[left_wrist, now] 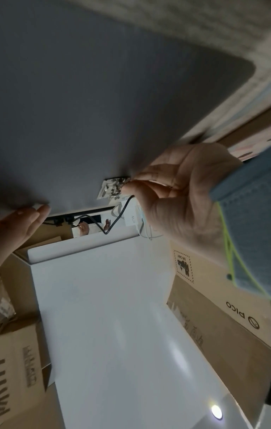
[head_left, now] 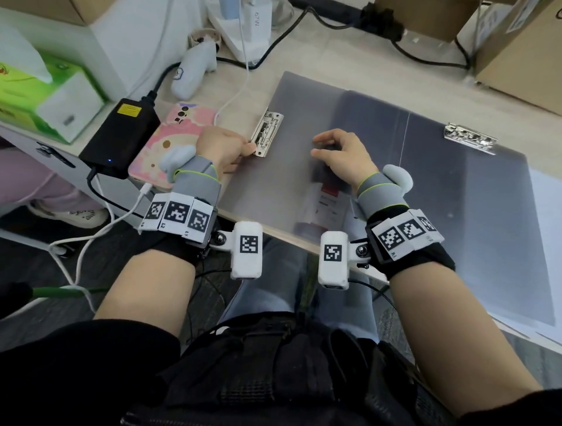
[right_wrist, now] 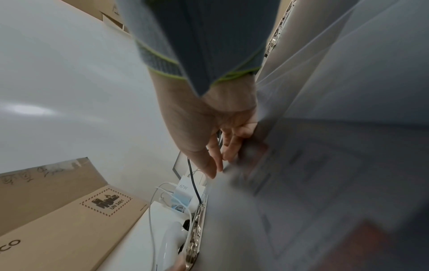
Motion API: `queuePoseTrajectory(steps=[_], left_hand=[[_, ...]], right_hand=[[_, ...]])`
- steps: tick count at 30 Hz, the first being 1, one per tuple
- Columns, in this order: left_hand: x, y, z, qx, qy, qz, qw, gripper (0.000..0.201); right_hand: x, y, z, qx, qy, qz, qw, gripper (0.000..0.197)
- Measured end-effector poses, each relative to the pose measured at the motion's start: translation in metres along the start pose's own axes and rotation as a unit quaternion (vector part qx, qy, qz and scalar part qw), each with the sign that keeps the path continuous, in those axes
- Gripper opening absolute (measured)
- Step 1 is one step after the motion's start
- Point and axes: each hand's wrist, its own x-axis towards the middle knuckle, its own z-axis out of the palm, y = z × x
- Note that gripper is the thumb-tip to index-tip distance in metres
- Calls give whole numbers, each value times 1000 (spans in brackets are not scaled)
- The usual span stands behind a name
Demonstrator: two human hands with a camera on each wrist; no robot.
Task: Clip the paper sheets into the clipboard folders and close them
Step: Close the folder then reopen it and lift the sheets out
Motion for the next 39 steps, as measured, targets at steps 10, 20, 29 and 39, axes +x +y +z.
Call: queuePoseTrajectory(steps=[10, 20, 29, 39], left_hand=[[-5, 11, -6, 15, -64, -17, 998, 17], [-1, 15, 6, -19, 68, 165, 984, 28], [6, 34, 30, 50, 48, 220, 973, 16], [-28, 52, 72, 144, 4, 343, 928, 41]], right_hand=[[-2, 0, 2, -46, 0, 3, 999, 35], [3, 4, -4, -35, -22, -14, 999, 31], [13, 10, -4, 8, -37, -7, 999, 29], [-1, 10, -28, 186, -34, 41, 981, 19]])
